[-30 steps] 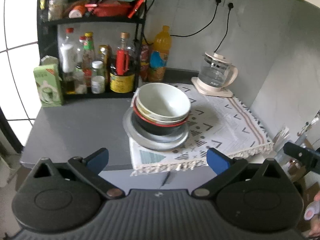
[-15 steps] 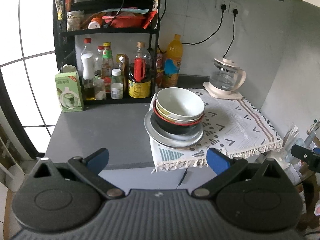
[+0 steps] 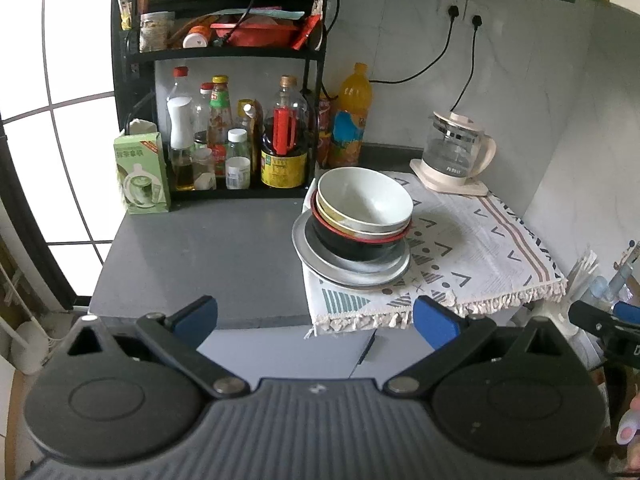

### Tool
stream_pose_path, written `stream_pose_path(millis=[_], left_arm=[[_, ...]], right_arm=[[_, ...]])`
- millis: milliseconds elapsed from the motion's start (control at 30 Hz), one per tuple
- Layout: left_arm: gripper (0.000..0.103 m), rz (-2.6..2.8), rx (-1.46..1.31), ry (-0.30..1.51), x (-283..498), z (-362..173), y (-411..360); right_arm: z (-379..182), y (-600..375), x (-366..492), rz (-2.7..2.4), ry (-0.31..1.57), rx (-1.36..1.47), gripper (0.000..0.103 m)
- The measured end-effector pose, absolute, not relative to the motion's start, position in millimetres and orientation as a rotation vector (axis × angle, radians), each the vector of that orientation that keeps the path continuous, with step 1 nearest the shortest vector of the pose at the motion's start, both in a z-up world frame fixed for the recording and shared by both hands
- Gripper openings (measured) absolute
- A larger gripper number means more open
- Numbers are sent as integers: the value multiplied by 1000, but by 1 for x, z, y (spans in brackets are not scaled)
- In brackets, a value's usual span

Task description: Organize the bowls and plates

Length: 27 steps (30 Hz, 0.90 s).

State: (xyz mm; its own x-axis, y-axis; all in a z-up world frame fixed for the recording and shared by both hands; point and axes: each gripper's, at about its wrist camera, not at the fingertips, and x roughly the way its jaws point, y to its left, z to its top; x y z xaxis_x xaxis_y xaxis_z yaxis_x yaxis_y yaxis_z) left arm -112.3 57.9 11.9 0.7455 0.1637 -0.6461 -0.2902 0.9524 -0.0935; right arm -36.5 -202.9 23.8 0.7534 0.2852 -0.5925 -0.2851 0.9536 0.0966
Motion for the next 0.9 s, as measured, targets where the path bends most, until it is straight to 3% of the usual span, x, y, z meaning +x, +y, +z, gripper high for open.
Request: stream_pose_path(millis=[900], left_arm=[[103, 198, -187, 712, -97, 5, 47]], right_arm=[[25, -207, -35, 288, 653, -8, 103]])
